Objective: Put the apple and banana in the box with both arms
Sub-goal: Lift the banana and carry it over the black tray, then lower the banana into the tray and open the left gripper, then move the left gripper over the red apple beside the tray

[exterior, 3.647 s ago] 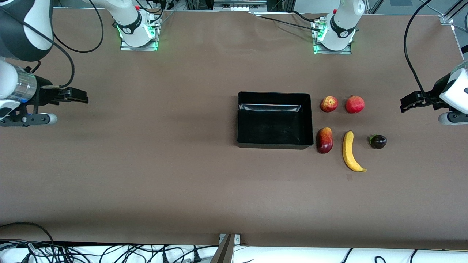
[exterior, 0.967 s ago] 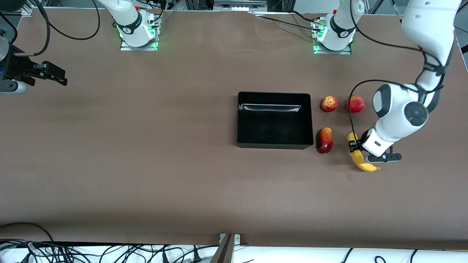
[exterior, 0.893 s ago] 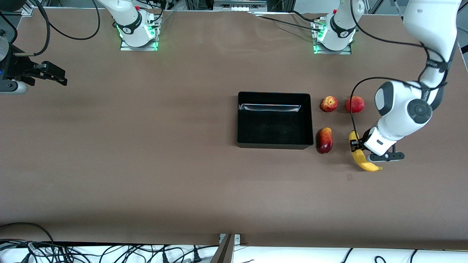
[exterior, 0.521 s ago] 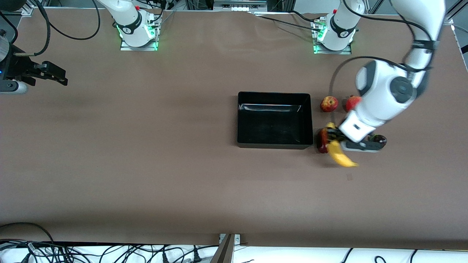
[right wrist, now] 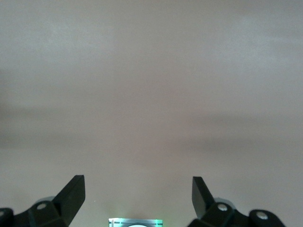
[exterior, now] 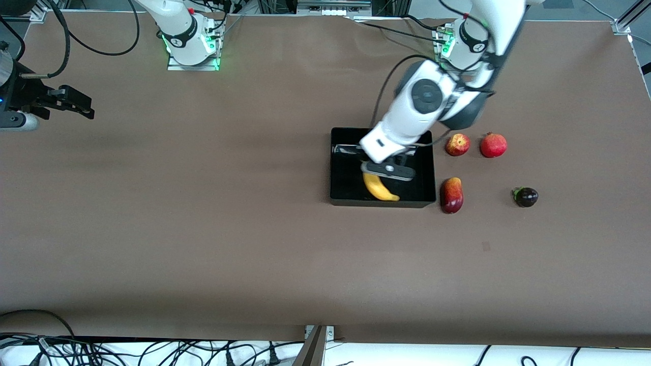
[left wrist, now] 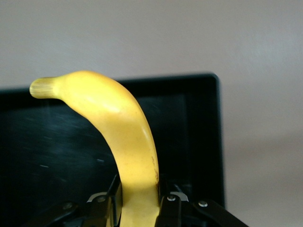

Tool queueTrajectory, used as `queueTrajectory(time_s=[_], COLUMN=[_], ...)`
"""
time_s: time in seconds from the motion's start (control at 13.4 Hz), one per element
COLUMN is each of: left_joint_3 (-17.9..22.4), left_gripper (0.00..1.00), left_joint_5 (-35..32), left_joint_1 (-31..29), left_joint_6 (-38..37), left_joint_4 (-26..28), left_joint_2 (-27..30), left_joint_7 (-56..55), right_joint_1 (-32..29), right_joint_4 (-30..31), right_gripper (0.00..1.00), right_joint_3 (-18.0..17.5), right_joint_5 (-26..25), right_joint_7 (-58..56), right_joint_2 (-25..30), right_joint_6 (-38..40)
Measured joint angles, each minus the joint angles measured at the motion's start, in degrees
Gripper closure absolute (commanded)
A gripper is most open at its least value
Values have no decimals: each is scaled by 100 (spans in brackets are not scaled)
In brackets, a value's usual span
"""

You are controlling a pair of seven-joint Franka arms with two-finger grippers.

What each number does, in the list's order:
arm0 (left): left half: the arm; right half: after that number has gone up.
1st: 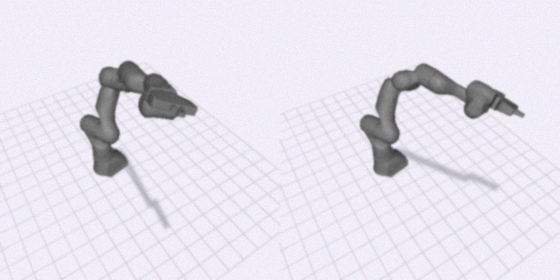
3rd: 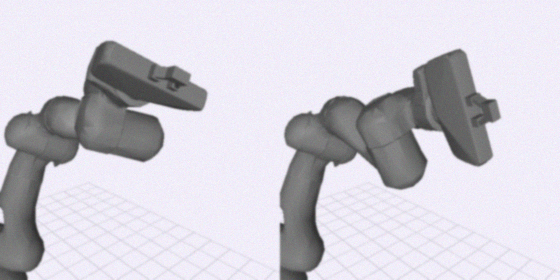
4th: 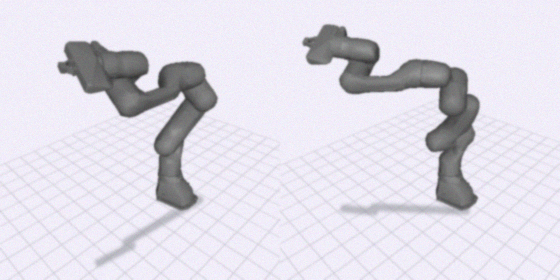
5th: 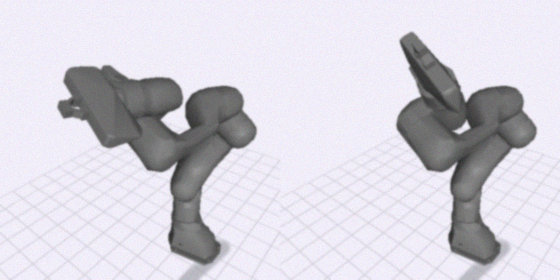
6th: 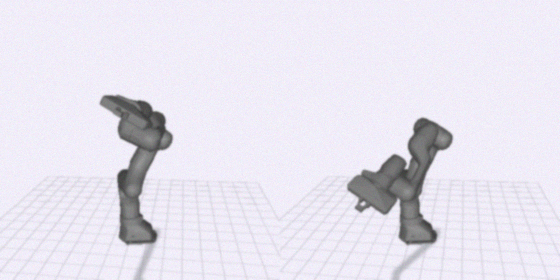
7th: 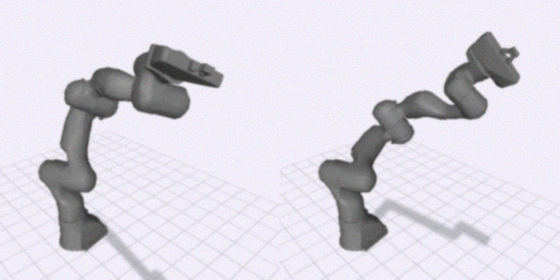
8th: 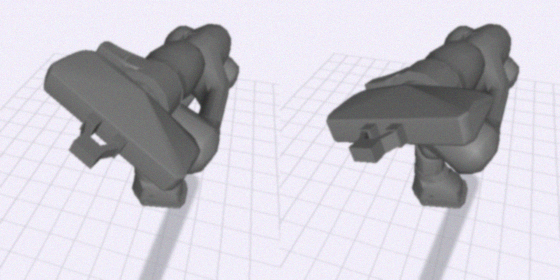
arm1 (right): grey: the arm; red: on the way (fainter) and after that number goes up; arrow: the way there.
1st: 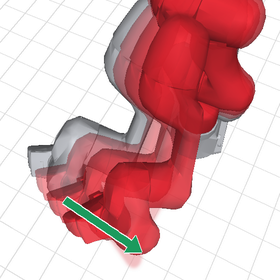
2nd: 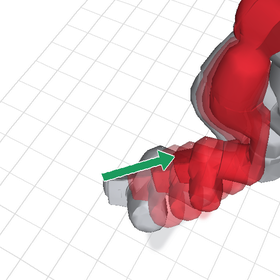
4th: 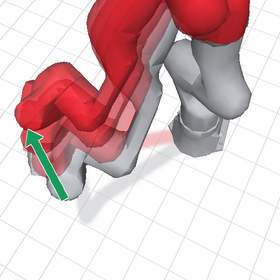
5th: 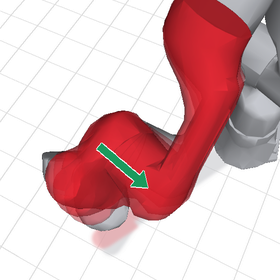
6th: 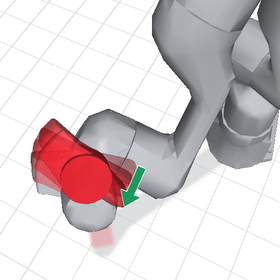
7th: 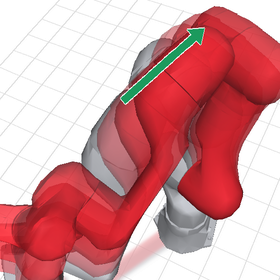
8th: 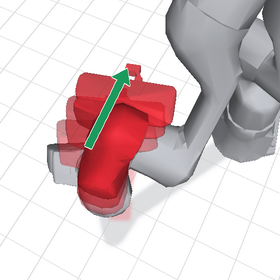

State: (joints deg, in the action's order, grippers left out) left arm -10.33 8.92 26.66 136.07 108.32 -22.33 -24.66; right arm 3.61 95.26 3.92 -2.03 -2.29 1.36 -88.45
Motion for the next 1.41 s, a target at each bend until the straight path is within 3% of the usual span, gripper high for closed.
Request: queueTrajectory(time_s=[0.52, 0.6, 0.67, 0.74, 1.04, 1.41], left_joint_3=[31, 31, 31, 31, 79, 147], left_gripper=[100, 92, 50, 0, 0, 0], left_joint_5=[0, 0, 0, 0, 1, 1], left_joint_1=[230, 251, 278, 299, 133, -1096], left_joint_6=[101, 245, 390, 500, 479, -1395], left_joint_4=[-167, -168, -169, -173, -221, -150], left_joint_2=[-483, -576, -688, -787, -584, 498], left_joint_7=[-132, -138, -148, -156, -173, 463], right_joint_1=[0, 0, 0, 0, 1, 2], right_joint_4=[0, 0, -1, -1, -2, -8], right_gripper=[0, 0, 0, 0, 0, 0], right_joint_3=[-2, -2, -2, -2, -4, -23], right_joint_5=[2, 2, 2, 2, 2, 5], right_joint_7=[0, 0, 0, 0, 0, 0], right_joint_2=[-1, 0, -1, 0, -1, 0], right_joint_6=[0, 0, 0, 0, 1, 1])
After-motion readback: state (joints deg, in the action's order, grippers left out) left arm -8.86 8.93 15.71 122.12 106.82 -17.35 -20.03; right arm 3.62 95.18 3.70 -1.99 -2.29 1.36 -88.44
